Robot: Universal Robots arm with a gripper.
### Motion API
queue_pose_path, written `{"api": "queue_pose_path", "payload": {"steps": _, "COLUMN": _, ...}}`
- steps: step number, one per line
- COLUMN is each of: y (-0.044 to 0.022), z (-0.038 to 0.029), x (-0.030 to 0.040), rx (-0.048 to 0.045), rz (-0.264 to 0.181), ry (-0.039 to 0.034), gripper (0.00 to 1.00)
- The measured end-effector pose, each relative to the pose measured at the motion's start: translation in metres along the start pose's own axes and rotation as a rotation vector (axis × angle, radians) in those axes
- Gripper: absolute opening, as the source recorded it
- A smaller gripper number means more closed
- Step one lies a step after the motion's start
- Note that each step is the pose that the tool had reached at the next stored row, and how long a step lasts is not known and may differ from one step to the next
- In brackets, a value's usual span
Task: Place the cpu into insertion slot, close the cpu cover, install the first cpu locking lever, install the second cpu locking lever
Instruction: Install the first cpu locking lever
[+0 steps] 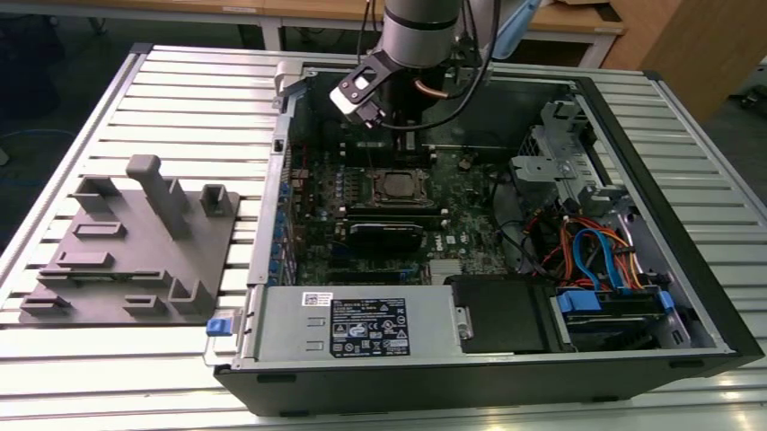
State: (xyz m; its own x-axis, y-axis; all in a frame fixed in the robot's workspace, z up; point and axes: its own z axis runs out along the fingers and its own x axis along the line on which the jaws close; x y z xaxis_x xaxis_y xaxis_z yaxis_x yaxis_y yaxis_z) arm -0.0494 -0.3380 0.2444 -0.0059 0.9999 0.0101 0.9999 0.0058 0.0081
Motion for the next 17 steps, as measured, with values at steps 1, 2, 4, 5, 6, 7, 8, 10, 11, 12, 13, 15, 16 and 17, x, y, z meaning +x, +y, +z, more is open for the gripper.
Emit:
{"api": "queue_pose_path", "payload": {"steps": 1, "y": 0.0000, "z": -0.0022, "x": 0.0000, "rx": 0.0001, "rz": 0.000, "ry": -0.0001, "gripper": 0.10}}
{"api": "queue_pose_path", "payload": {"steps": 2, "y": 0.0000, "z": -0.0043, "x": 0.0001, "rx": 0.0001, "rz": 0.000, "ry": 0.0000, "gripper": 0.10}}
{"api": "queue_pose_path", "payload": {"steps": 4, "y": 0.0001, "z": -0.0080, "x": 0.0001, "rx": 0.0000, "rz": 0.000, "ry": 0.0001, "gripper": 0.10}}
{"api": "queue_pose_path", "payload": {"steps": 5, "y": 0.0001, "z": -0.0091, "x": 0.0001, "rx": 0.0000, "rz": 0.000, "ry": 0.0000, "gripper": 0.10}}
{"api": "queue_pose_path", "payload": {"steps": 6, "y": 0.0001, "z": -0.0094, "x": 0.0001, "rx": -0.0001, "rz": 0.000, "ry": 0.0001, "gripper": 0.10}}
{"api": "queue_pose_path", "payload": {"steps": 7, "y": 0.0001, "z": -0.0094, "x": 0.0001, "rx": -0.0001, "rz": 0.000, "ry": 0.0002, "gripper": 0.10}}
{"api": "queue_pose_path", "payload": {"steps": 8, "y": 0.0001, "z": -0.0095, "x": 0.0001, "rx": -0.0002, "rz": 0.000, "ry": 0.0003, "gripper": 0.10}}
{"api": "queue_pose_path", "payload": {"steps": 10, "y": 0.0001, "z": -0.0097, "x": 0.0001, "rx": 0.0001, "rz": 0.000, "ry": 0.0000, "gripper": 0.10}}
{"api": "queue_pose_path", "payload": {"steps": 11, "y": 0.0001, "z": -0.0097, "x": 0.0001, "rx": 0.0000, "rz": 0.000, "ry": 0.0001, "gripper": 0.10}}
{"api": "queue_pose_path", "payload": {"steps": 12, "y": 0.0001, "z": -0.0098, "x": 0.0001, "rx": 0.0000, "rz": 0.000, "ry": 0.0001, "gripper": 0.10}}
{"api": "queue_pose_path", "payload": {"steps": 13, "y": 0.0001, "z": -0.0098, "x": 0.0001, "rx": 0.0000, "rz": 0.000, "ry": 0.0001, "gripper": 0.10}}
{"api": "queue_pose_path", "payload": {"steps": 15, "y": 0.0001, "z": -0.0098, "x": 0.0001, "rx": 0.0000, "rz": -0.003, "ry": 0.0000, "gripper": 0.10}}
{"api": "queue_pose_path", "payload": {"steps": 16, "y": 0.0001, "z": -0.0098, "x": 0.0001, "rx": 0.0001, "rz": -0.006, "ry": 0.0000, "gripper": 0.10}}
{"api": "queue_pose_path", "payload": {"steps": 17, "y": 0.0001, "z": -0.0098, "x": 0.0001, "rx": 0.0002, "rz": -0.011, "ry": 0.0000, "gripper": 0.10}}
